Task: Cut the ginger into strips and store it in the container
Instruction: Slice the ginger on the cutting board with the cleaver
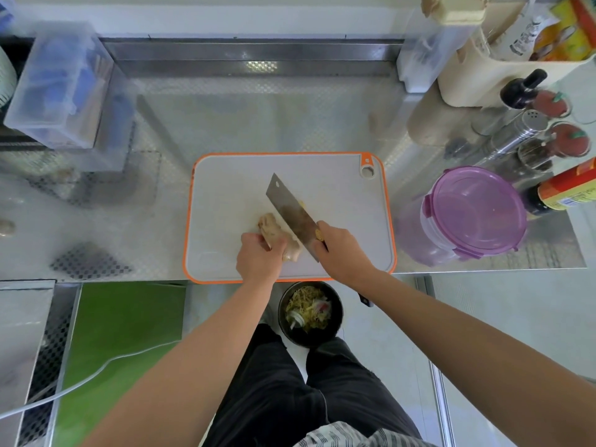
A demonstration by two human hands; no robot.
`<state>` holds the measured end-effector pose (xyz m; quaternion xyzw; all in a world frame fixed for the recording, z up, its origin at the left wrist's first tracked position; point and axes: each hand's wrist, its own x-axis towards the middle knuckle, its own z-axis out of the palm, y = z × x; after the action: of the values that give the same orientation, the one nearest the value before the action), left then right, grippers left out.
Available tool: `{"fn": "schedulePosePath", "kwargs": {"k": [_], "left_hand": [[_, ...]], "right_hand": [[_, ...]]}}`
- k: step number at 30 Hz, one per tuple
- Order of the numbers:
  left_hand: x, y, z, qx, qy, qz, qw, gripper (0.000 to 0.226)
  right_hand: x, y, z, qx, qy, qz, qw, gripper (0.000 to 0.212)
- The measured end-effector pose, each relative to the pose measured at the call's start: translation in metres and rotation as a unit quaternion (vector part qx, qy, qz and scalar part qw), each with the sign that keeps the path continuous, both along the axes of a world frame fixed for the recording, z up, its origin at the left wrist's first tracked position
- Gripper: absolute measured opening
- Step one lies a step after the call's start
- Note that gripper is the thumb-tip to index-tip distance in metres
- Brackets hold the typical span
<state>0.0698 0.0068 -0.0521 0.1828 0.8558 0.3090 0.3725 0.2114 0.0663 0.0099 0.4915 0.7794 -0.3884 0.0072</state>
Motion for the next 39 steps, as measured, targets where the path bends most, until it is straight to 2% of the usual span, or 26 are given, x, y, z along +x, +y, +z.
{"fn": "schedulePosePath", "kwargs": {"k": [2, 5, 10, 13, 17, 26, 32, 35, 39], "left_hand": [[-0.001, 0.0, -0.005, 0.006, -0.001, 0.007, 1.0, 0.051], [-0.004, 0.0, -0.015, 0.007, 0.007, 0.001, 1.0, 0.061], [-0.003, 0.001, -0.016, 0.013, 0.005, -0.003, 1.0, 0.048], [-0.002, 0.002, -0.016, 0.018, 0.009, 0.0, 1.0, 0.056], [0.0, 0.002, -0.014, 0.016, 0.017, -0.005, 1.0, 0.048], [-0.001, 0.003, -0.024, 0.004, 0.028, -0.015, 0.999, 0.057], [-0.001, 0.004, -0.026, 0.005, 0.034, -0.02, 0.999, 0.049], [-0.001, 0.005, -0.027, 0.005, 0.03, -0.014, 0.999, 0.053], [0.0, 0.005, -0.027, 0.005, 0.034, -0.02, 0.999, 0.056]], "right_hand": [[0.002, 0.001, 0.007, 0.011, 0.01, 0.0, 1.0, 0.011], [0.008, -0.003, 0.015, 0.023, -0.031, 0.044, 0.998, 0.014], [0.013, -0.013, 0.02, 0.03, -0.095, 0.053, 0.994, 0.007], [0.01, -0.017, 0.026, 0.027, -0.11, 0.047, 0.993, 0.006], [0.008, -0.025, 0.028, 0.034, -0.129, 0.044, 0.99, 0.002], [0.007, -0.029, 0.035, 0.017, -0.147, 0.044, 0.988, 0.001], [0.004, -0.026, 0.042, 0.01, -0.163, 0.045, 0.986, 0.007], [0.001, -0.025, 0.042, 0.012, -0.174, 0.047, 0.984, 0.011], [-0.002, -0.03, 0.038, 0.012, -0.186, 0.036, 0.982, 0.004]]}}
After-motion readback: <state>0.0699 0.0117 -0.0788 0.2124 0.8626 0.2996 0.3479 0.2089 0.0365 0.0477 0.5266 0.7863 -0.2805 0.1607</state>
